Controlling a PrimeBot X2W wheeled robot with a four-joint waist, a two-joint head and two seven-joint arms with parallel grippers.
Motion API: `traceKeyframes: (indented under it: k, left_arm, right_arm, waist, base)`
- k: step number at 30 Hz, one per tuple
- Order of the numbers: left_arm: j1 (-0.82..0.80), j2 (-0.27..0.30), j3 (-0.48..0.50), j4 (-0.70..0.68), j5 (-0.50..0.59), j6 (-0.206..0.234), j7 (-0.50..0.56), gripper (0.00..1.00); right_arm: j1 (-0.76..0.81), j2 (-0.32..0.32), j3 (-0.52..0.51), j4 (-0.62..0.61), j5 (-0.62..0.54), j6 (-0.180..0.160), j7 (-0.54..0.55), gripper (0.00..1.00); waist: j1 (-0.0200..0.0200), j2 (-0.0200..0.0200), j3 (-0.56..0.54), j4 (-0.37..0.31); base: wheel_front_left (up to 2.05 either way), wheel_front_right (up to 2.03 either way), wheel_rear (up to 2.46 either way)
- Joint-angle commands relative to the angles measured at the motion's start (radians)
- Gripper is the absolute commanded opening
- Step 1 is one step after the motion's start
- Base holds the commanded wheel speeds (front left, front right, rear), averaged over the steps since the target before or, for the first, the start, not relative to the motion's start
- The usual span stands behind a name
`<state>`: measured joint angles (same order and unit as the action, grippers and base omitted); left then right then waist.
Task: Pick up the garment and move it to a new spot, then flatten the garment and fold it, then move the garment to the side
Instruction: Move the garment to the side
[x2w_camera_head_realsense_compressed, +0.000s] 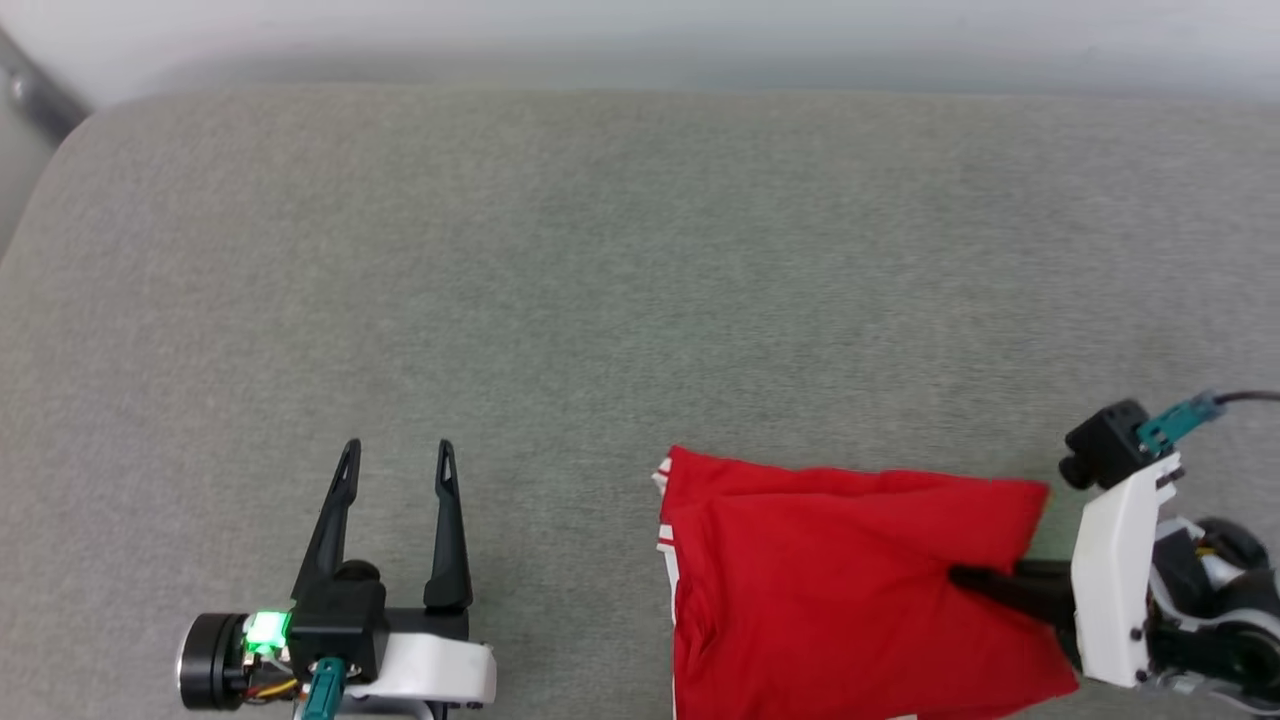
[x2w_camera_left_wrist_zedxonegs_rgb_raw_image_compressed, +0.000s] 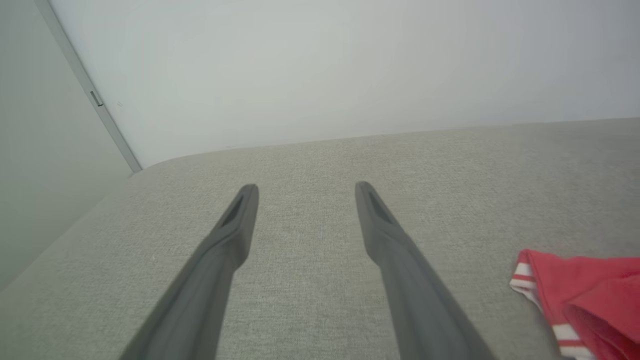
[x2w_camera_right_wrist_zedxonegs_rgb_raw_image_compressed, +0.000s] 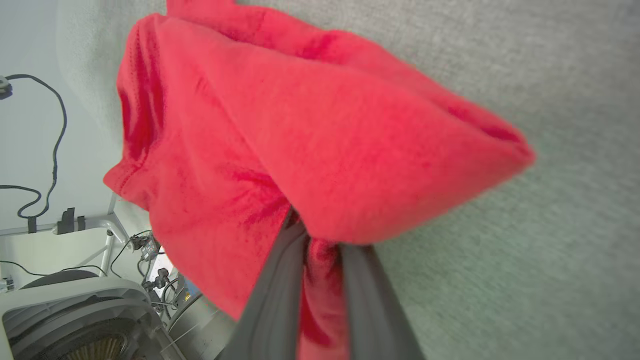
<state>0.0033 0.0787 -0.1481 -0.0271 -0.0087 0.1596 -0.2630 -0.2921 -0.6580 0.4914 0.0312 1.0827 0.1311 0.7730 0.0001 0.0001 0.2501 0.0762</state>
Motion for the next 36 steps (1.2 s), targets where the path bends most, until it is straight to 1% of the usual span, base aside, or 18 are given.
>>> traceKeyframes:
  k: [1,4,10,15,19,23,27,32,36]
  left_arm:
    - [0.016,-0.002,0.005,0.0,-0.004,0.002,-0.002,1.0]
    - [0.034,-0.002,0.011,-0.007,-0.005,0.006,-0.002,1.0]
    - [0.047,0.01,0.025,-0.024,0.0,0.004,-0.002,1.0]
    - [0.024,0.029,0.042,-0.035,0.005,0.002,-0.002,1.0]
    - [-0.002,0.05,0.049,-0.049,0.013,-0.001,-0.002,1.0]
    - [-0.035,0.072,0.055,-0.066,0.02,-0.006,-0.002,1.0]
    - [-0.065,0.095,0.058,-0.084,0.023,-0.008,-0.002,1.0]
    - [-0.094,0.12,0.069,-0.113,0.022,-0.003,-0.002,1.0]
    - [-0.113,0.13,0.07,-0.134,0.022,-0.002,-0.002,1.0]
  right_arm:
    - [-0.021,-0.025,0.006,-0.015,-0.001,-0.001,-0.007,0.0]
    - [-0.058,-0.068,0.019,-0.044,-0.016,-0.001,-0.009,0.0]
    - [-0.141,-0.148,0.045,-0.078,-0.059,-0.001,-0.017,0.0]
    - [-0.225,-0.211,0.058,-0.053,-0.123,-0.001,-0.045,0.0]
    - [-0.285,-0.256,0.055,0.002,-0.167,-0.001,-0.073,0.0]
    - [-0.341,-0.298,0.041,0.086,-0.22,-0.001,-0.109,0.0]
    - [-0.385,-0.336,0.022,0.166,-0.295,-0.001,-0.138,0.0]
    - [-0.42,-0.367,-0.052,0.267,-0.355,-0.001,-0.157,0.0]
    - [-0.443,-0.364,-0.118,0.351,-0.389,-0.001,-0.174,0.0]
  waist:
    - [-0.0001,-0.0001,-0.03,-0.035]
    - [-0.0001,-0.0001,-0.048,-0.082]
    - [-0.0001,-0.0001,-0.037,-0.214]
    - [-0.0001,-0.0001,0.014,-0.314]
    - [-0.0001,-0.0001,0.074,-0.364]
    - [-0.0001,-0.0001,0.144,-0.384]
    - [-0.0001,-0.0001,0.211,-0.381]
    - [-0.0001,-0.0001,0.282,-0.373]
    - [-0.0001,-0.0001,0.327,-0.367]
  base:
    - [0.0,0.0,0.0]
    - [0.0,0.0,0.0]
    - [0.0,0.0,0.0]
    - [0.0,0.0,0.0]
    - [0.0,0.0,0.0]
    - [0.0,0.0,0.0]
    - [0.0,0.0,0.0]
    - [0.0,0.0,0.0]
    - [0.0,0.0,0.0]
